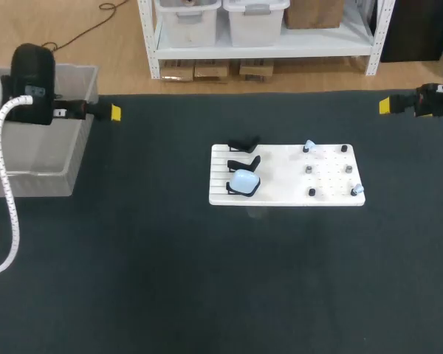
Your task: Pick up each earbud case from the left stands, insert the matching earbuds, close the lid, and place the case in the box.
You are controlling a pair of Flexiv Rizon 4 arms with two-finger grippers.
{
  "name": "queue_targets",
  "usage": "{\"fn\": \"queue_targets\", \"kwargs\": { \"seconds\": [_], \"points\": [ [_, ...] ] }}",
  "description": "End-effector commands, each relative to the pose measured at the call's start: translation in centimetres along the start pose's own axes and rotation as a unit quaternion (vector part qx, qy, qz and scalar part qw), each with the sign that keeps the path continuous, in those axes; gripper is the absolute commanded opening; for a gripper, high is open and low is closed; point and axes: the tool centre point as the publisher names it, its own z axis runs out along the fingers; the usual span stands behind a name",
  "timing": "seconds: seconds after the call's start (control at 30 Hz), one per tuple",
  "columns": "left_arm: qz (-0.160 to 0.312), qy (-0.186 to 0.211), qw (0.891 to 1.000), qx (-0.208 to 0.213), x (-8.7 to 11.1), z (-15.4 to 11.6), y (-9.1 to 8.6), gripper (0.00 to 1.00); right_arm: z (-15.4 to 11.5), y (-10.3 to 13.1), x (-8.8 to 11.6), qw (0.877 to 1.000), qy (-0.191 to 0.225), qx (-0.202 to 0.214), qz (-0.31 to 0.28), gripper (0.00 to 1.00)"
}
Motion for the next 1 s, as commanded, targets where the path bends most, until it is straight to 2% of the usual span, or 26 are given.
{"fn": "queue_targets", "kwargs": {
  "seconds": [0.03,0.2,0.47,0.6,0.8,0.97,1.0],
  "points": [
    [0.064,-0.017,0.996,0.066,-0.3,0.4,-0.8,1.00,0.0,0.0,0.0,1.000,0.000,-0.001,0.000,1.00],
    [0.153,-0.017,0.982,0.112,-0.8,1.0,-2.4,1.00,0.0,0.0,0.0,1.000,0.000,-0.001,0.000,1.00],
    [0.269,-0.012,0.947,0.173,-0.3,3.0,-4.5,1.00,0.0,0.0,0.0,1.000,0.000,-0.001,0.000,1.00],
    [0.311,-0.013,0.929,0.200,-0.4,3.9,-5.3,1.00,0.0,0.0,0.0,1.000,0.000,-0.001,0.000,1.00],
    [0.350,-0.008,0.905,0.242,-0.3,5.5,-6.3,1.00,0.0,0.0,0.0,1.000,0.000,-0.001,0.000,1.00],
    [0.388,-0.004,0.878,0.280,0.7,6.5,-8.1,1.00,0.0,0.0,0.0,1.000,0.000,-0.001,0.000,1.00],
    [0.390,-0.003,0.876,0.283,1.0,6.6,-8.4,1.00,0.0,0.0,0.0,1.000,0.000,-0.001,0.000,1.00]
  ]
}}
